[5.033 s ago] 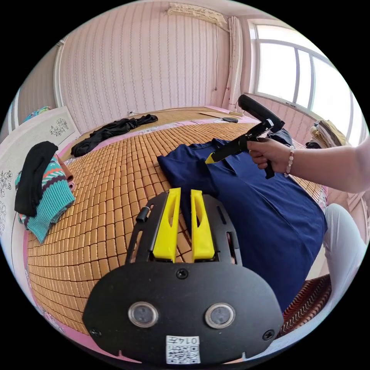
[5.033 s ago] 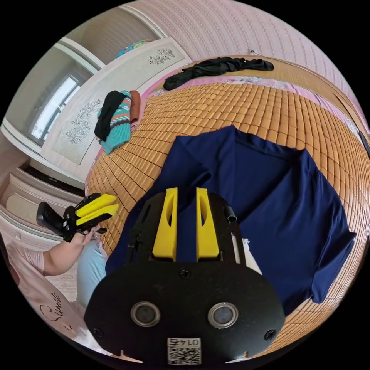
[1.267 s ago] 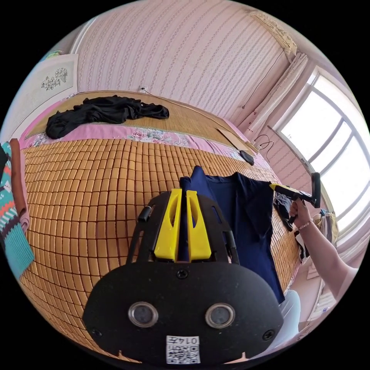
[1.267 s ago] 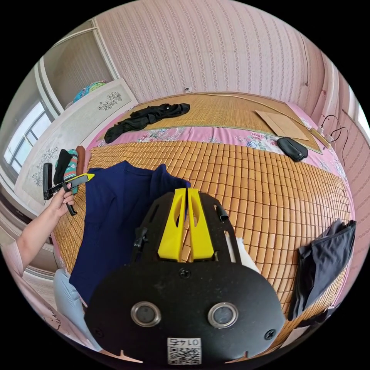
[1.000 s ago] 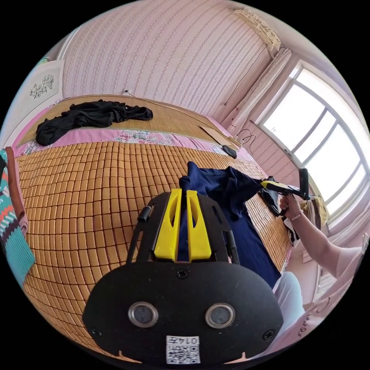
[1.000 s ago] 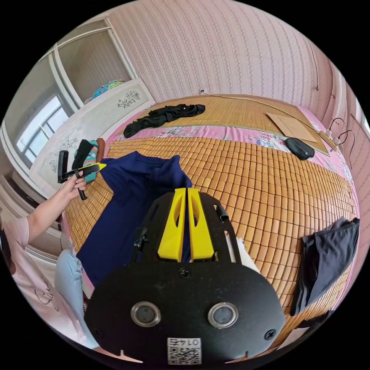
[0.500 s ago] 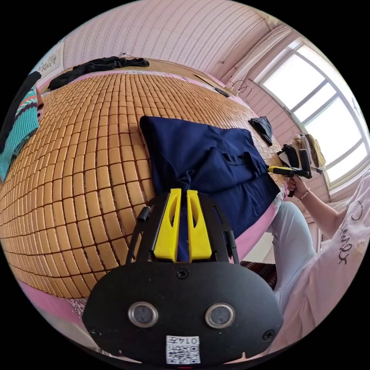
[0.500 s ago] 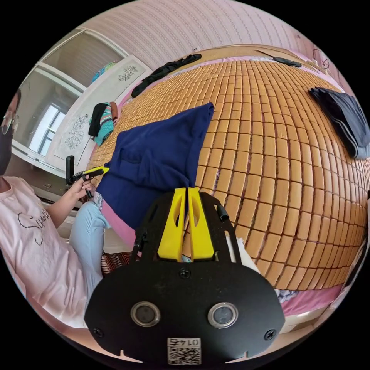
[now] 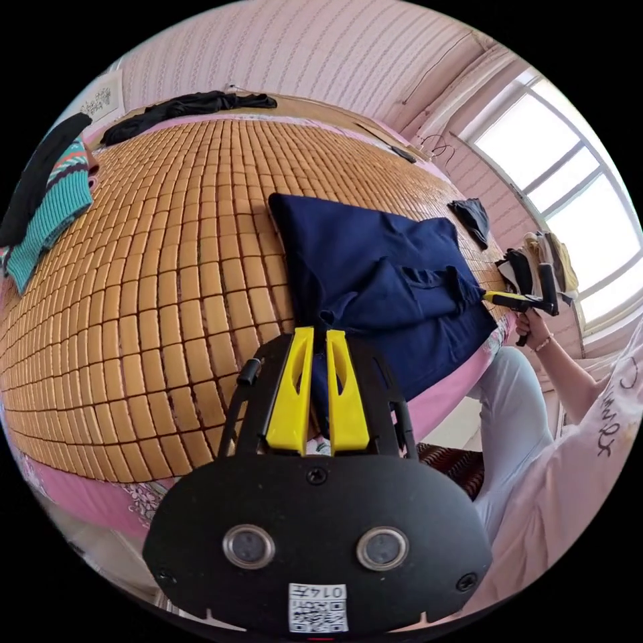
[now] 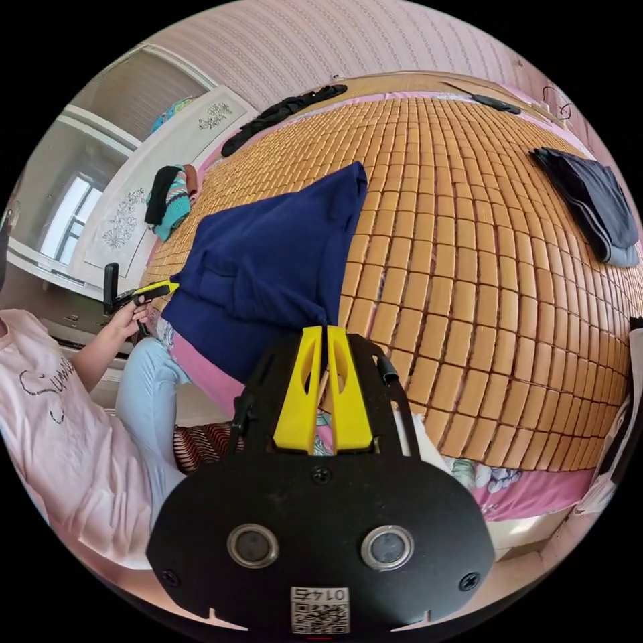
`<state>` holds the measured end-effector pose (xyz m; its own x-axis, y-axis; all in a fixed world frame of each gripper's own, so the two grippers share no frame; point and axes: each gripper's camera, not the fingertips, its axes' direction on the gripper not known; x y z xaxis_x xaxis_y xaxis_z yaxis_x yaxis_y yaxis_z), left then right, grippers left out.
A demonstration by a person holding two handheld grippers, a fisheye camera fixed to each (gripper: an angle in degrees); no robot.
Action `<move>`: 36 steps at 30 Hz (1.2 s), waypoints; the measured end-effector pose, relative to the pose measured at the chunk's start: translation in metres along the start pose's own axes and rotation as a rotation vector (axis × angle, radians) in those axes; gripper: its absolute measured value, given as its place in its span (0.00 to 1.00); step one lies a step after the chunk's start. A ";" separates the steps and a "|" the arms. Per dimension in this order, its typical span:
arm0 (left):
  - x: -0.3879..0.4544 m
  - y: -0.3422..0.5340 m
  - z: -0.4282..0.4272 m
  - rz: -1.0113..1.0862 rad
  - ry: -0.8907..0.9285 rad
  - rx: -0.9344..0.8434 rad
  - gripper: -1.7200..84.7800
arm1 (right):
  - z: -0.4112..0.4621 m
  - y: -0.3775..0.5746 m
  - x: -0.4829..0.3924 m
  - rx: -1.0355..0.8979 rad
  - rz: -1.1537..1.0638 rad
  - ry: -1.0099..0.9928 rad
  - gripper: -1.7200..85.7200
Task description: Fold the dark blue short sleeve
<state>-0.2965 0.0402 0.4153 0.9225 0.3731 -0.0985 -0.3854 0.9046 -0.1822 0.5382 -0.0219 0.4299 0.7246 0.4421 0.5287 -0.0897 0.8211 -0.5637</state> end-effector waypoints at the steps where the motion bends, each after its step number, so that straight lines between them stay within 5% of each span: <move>1: 0.001 0.003 -0.003 -0.012 0.004 0.009 0.08 | -0.002 0.002 0.001 0.007 0.017 0.008 0.03; 7: 0.032 -0.005 -0.044 0.124 -0.110 0.009 0.08 | -0.031 -0.009 -0.034 0.121 -0.065 0.196 0.06; 13: 0.086 -0.026 -0.007 0.221 -0.036 0.112 0.09 | 0.027 -0.062 -0.069 0.087 -0.173 -0.033 0.14; 18: 0.087 -0.036 0.045 0.206 0.032 -0.058 0.08 | 0.071 -0.078 -0.070 -0.049 -0.195 -0.045 0.05; 26: 0.088 0.003 0.004 0.254 0.169 0.023 0.02 | 0.050 -0.037 -0.071 -0.071 -0.339 -0.294 0.03; 33: 0.100 0.049 0.001 0.250 0.154 -0.163 0.07 | 0.058 -0.018 -0.096 -0.258 -0.401 -0.165 0.03; 36: 0.120 0.045 -0.005 0.281 0.136 -0.099 0.05 | 0.058 -0.025 -0.109 -0.234 -0.418 -0.177 0.03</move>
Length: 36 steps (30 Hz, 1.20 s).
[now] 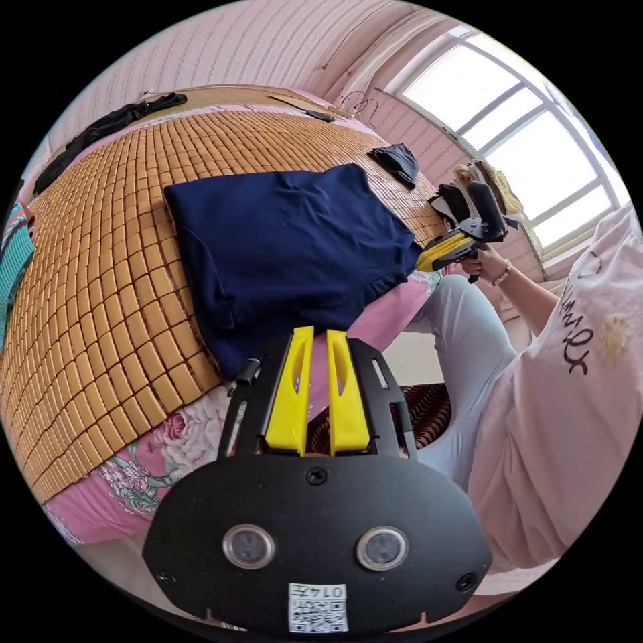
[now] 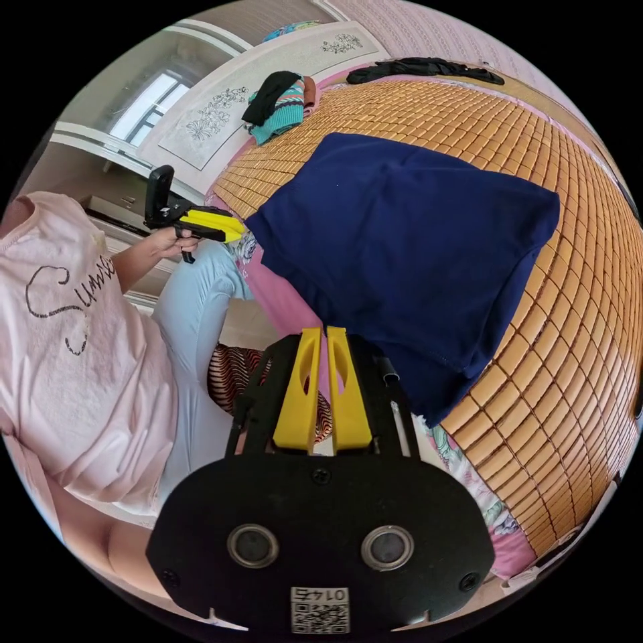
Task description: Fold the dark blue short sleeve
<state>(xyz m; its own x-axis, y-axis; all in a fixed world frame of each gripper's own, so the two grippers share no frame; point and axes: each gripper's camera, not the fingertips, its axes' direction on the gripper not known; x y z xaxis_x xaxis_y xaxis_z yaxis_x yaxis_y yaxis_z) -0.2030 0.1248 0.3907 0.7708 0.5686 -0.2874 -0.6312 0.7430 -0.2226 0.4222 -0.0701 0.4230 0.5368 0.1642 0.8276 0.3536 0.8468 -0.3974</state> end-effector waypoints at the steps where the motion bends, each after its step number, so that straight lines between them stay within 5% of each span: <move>1: 0.009 -0.008 0.004 0.024 -0.011 0.026 0.03 | 0.001 -0.008 -0.006 0.018 -0.013 0.031 0.03; 6: 0.032 -0.031 0.050 0.052 -0.045 0.029 0.01 | 0.040 -0.035 -0.015 -0.051 -0.003 0.195 0.04; 12: 0.052 -0.029 0.069 0.083 -0.137 -0.001 0.01 | 0.040 -0.062 -0.010 -0.113 0.042 0.169 0.02; 18: 0.084 -0.059 0.065 0.165 -0.101 0.112 0.01 | 0.019 -0.169 0.008 0.012 -0.002 0.298 0.01; 22: 0.094 -0.078 0.098 0.154 -0.107 0.096 0.01 | 0.050 -0.234 0.036 -0.080 0.021 0.441 0.02; 27: 0.100 -0.084 0.116 0.185 -0.101 0.046 0.01 | 0.063 -0.259 0.053 -0.233 0.045 0.387 0.02; 36: 0.118 -0.100 0.118 0.274 -0.112 0.035 0.01 | 0.058 -0.270 0.078 -0.142 0.119 0.367 0.02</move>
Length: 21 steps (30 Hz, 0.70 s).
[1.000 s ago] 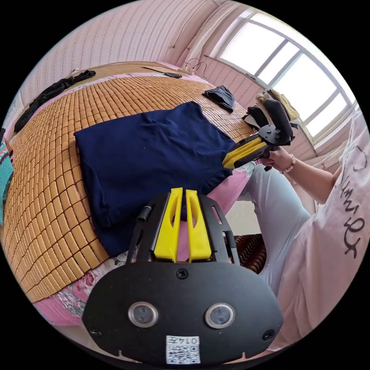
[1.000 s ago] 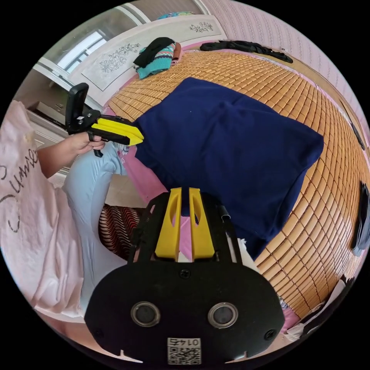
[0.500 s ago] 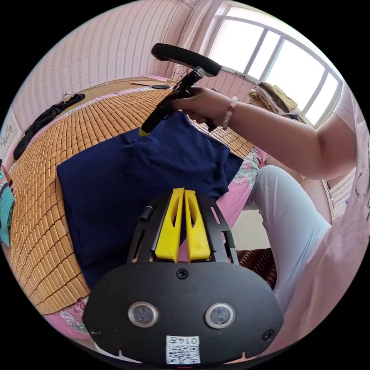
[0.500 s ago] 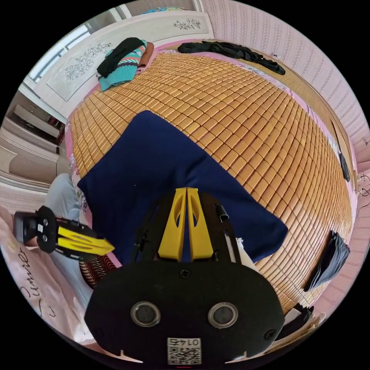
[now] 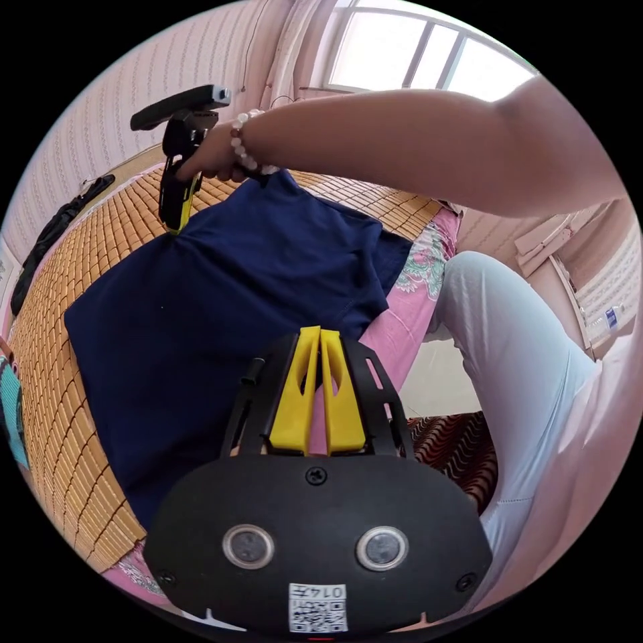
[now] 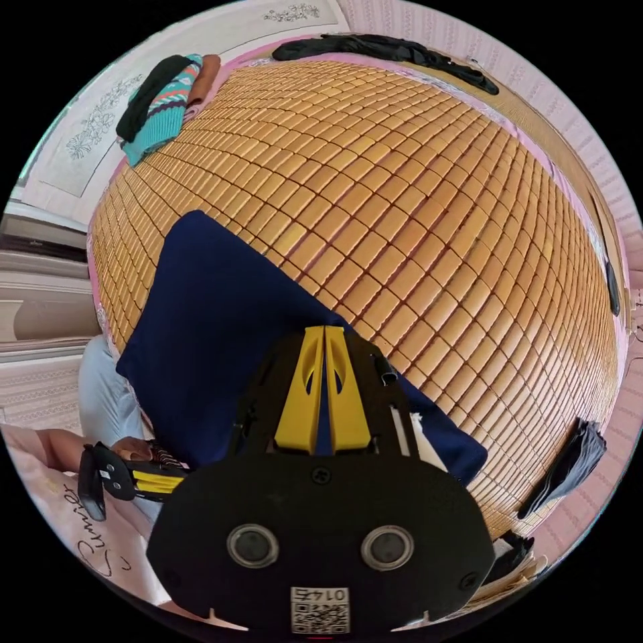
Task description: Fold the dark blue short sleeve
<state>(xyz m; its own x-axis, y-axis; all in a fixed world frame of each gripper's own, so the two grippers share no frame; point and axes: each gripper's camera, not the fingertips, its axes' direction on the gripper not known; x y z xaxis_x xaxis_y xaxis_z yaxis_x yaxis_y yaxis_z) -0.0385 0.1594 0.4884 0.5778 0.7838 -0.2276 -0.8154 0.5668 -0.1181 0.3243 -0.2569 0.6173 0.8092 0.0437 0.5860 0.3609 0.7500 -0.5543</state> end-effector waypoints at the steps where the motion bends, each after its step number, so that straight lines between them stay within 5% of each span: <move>1: -0.003 -0.003 -0.006 -0.010 0.003 0.025 0.01 | -0.011 0.019 0.002 0.075 0.017 0.010 0.02; 11: -0.065 -0.081 -0.031 -0.041 0.021 0.149 0.06 | -0.030 0.297 0.057 0.279 0.564 -0.082 0.10; 17: -0.104 -0.177 -0.011 -0.017 0.178 0.169 0.08 | -0.003 0.354 0.074 0.481 0.642 -0.392 0.15; 21: -0.109 -0.243 0.010 0.064 0.142 0.117 0.08 | 0.007 0.365 0.083 0.476 0.682 -0.390 0.15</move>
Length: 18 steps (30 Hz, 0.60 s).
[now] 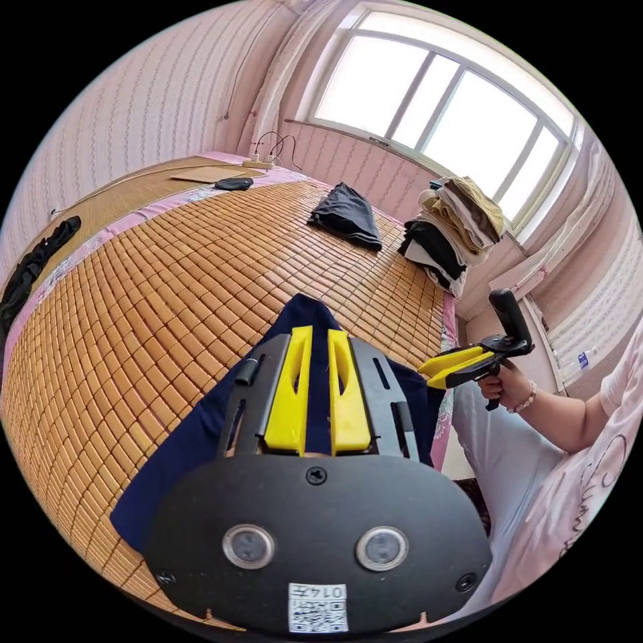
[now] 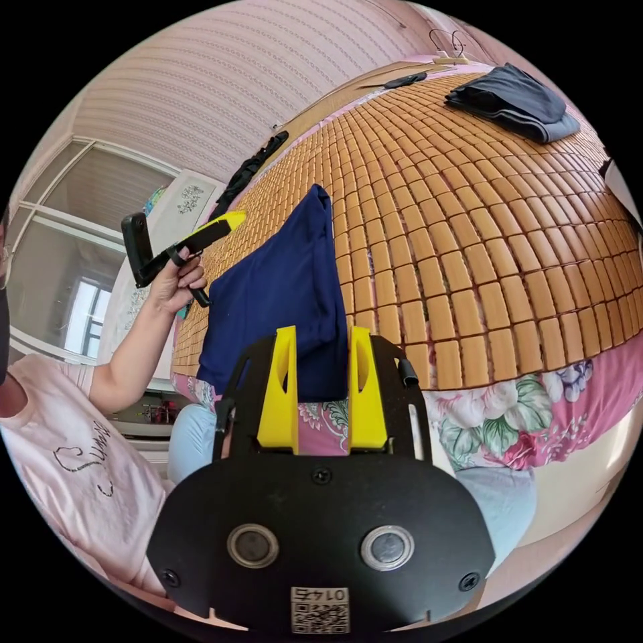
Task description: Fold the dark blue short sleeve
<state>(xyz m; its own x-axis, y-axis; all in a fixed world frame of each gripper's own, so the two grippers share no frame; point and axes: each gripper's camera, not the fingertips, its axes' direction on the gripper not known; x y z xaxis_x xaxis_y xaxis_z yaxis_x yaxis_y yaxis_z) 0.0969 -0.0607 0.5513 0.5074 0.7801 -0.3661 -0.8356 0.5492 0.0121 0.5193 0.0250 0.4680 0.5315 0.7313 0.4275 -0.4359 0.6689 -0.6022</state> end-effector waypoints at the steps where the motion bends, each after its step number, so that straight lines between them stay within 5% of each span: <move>1: -0.003 -0.015 0.008 0.007 -0.007 -0.004 0.09 | 0.003 0.001 0.003 -0.020 -0.005 0.014 0.15; 13: -0.028 -0.099 0.113 -0.071 -0.052 -0.365 0.12 | -0.006 0.016 0.038 0.032 -0.023 -0.033 0.11; 18: -0.037 -0.103 0.116 -0.064 -0.037 -0.374 0.09 | -0.002 0.015 0.049 0.000 -0.011 -0.051 0.07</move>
<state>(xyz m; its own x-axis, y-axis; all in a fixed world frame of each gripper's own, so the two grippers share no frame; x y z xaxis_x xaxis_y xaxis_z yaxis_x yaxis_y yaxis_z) 0.1889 -0.1109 0.6718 0.5627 0.7618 -0.3210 -0.8175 0.4554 -0.3524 0.5401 0.0703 0.4790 0.4987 0.7298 0.4677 -0.4299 0.6768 -0.5976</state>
